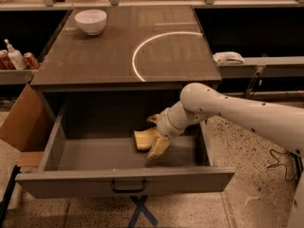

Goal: Pick sponge from top drawer and place on counter

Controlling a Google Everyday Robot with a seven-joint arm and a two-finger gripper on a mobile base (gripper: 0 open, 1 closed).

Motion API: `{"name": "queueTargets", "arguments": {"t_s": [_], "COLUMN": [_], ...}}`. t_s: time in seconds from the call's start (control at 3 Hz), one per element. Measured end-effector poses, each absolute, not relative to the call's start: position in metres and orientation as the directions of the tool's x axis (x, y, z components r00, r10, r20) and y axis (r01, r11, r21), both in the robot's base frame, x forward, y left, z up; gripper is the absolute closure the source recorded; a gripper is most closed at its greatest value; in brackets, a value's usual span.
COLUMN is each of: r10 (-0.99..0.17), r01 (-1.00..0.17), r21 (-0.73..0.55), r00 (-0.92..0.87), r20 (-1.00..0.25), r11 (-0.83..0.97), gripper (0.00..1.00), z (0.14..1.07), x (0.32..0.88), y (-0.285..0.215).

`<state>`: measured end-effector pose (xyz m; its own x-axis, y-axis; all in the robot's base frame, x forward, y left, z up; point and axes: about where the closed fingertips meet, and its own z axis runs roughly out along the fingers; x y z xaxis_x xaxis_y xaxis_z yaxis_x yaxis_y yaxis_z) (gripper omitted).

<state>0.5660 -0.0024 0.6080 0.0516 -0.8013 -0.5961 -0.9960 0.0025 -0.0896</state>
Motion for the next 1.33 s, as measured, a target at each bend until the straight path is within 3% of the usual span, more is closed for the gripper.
{"name": "queueTargets", "arguments": {"t_s": [1.0,1.33], "r10": [-0.777,-0.724], "r01": [-0.993,-0.982], "r21": [-0.114,-0.187], "r00": [0.086,0.147], "r20": [-0.624,-0.673], "r11": [-0.018,-0.026], "gripper": [0.85,1.0], "z": [0.616,0.677], "x": [0.562,0.549], "y": [-0.01,-0.03]}}
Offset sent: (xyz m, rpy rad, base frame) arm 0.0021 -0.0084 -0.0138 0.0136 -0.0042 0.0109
